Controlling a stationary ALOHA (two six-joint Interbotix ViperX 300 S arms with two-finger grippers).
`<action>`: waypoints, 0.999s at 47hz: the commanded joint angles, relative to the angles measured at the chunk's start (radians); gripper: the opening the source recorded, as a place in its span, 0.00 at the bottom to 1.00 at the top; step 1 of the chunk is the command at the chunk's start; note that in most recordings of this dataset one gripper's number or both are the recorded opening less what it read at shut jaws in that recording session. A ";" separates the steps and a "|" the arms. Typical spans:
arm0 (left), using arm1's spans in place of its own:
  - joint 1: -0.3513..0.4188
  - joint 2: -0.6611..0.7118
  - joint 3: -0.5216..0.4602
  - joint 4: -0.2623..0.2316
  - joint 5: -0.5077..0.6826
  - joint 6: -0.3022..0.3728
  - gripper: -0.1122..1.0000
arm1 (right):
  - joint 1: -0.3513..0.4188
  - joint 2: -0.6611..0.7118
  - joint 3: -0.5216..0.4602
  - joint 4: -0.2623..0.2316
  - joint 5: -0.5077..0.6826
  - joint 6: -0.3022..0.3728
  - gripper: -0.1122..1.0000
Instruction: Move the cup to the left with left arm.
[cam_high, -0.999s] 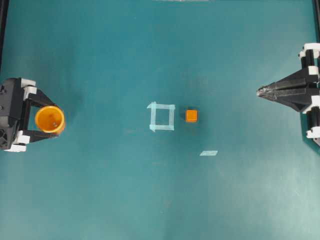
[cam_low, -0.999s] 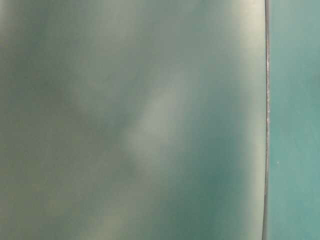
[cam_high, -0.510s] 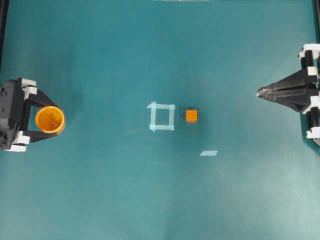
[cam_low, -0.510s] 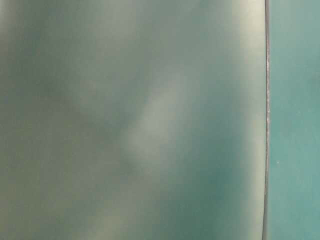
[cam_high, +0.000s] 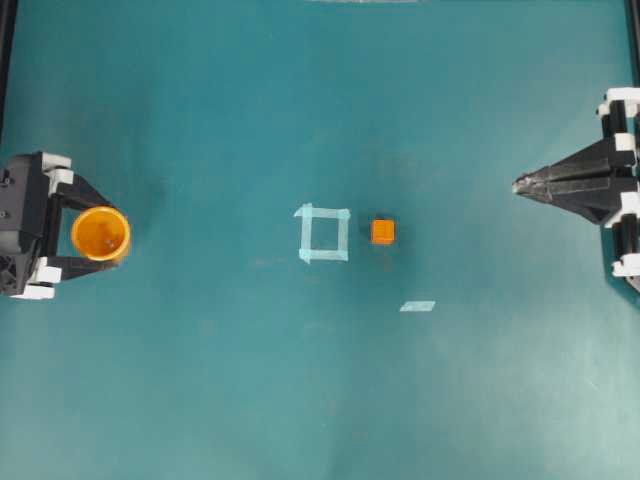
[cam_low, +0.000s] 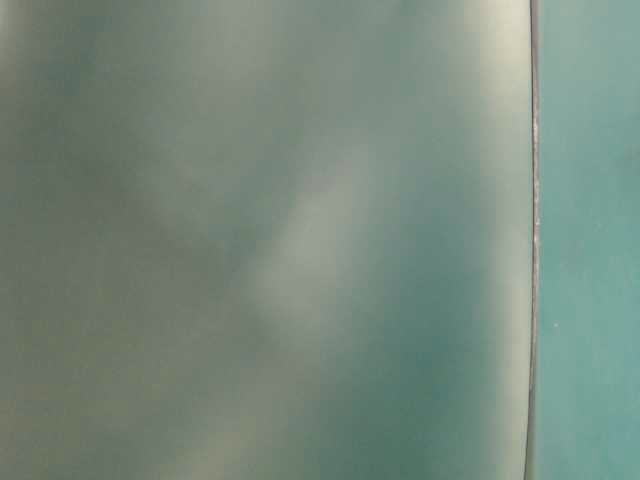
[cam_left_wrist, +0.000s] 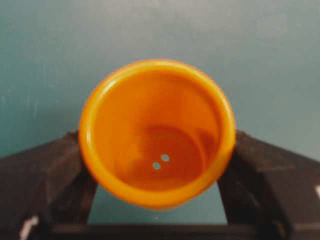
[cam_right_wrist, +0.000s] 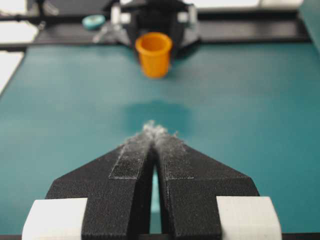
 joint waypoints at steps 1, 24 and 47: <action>0.005 0.006 -0.011 0.003 -0.008 -0.002 0.72 | -0.002 0.006 -0.032 0.002 -0.003 -0.002 0.10; 0.025 0.006 -0.011 0.003 -0.008 -0.009 0.72 | -0.002 0.008 -0.032 0.002 0.008 -0.002 0.10; 0.025 0.006 -0.011 0.003 -0.008 -0.009 0.72 | -0.002 0.008 -0.032 0.003 0.008 0.000 0.10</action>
